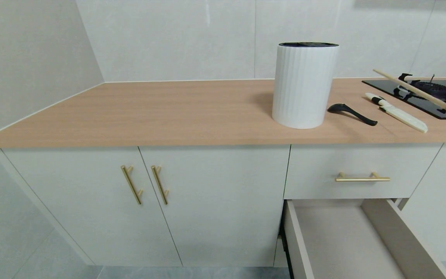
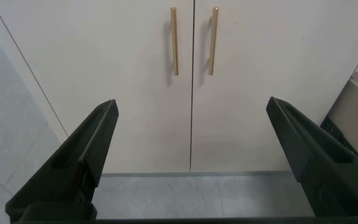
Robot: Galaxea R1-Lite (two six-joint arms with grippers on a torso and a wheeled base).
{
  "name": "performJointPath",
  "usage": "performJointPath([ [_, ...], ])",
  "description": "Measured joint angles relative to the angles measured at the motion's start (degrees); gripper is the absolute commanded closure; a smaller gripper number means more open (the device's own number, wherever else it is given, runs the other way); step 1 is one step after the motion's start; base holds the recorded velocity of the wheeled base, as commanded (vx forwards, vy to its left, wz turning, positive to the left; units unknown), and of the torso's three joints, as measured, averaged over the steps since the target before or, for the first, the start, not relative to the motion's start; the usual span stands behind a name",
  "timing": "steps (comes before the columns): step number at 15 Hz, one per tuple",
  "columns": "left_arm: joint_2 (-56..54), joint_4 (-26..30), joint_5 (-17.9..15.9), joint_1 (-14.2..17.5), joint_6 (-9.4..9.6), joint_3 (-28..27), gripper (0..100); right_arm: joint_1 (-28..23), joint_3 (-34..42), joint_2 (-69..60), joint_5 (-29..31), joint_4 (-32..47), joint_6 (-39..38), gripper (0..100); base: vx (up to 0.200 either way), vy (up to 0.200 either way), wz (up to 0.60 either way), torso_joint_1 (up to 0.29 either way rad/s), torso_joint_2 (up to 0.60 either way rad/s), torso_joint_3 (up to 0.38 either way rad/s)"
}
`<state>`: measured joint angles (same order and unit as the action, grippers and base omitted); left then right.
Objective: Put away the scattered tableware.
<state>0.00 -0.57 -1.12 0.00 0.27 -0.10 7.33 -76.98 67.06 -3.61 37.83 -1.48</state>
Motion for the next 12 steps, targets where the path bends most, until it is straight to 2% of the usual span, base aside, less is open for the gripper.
performJointPath([
  [4,0.0,0.0,0.0,0.0,0.0,0.0,0,8.8,9.4,-9.5,-0.7,2.5,3.5,100,0.0,0.0,0.0,0.0,0.0,0.0],
  [7,0.0,0.0,0.0,0.0,-0.02,0.0,0,16.3,13.3,-11.4,-0.4,7.3,3.9,100,0.0,0.0,0.0,0.0,0.0,0.0],
  [9,0.0,0.0,0.0,0.0,-0.02,0.0,0,18.4,15.0,-9.4,-0.2,9.3,3.9,100,0.0,0.0,0.0,0.0,0.0,0.0],
  [12,0.0,0.0,0.0,0.0,-0.02,0.0,0,18.8,16.1,-3.5,0.6,11.7,3.8,100,0.0,0.0,0.0,0.0,0.0,0.0],
])
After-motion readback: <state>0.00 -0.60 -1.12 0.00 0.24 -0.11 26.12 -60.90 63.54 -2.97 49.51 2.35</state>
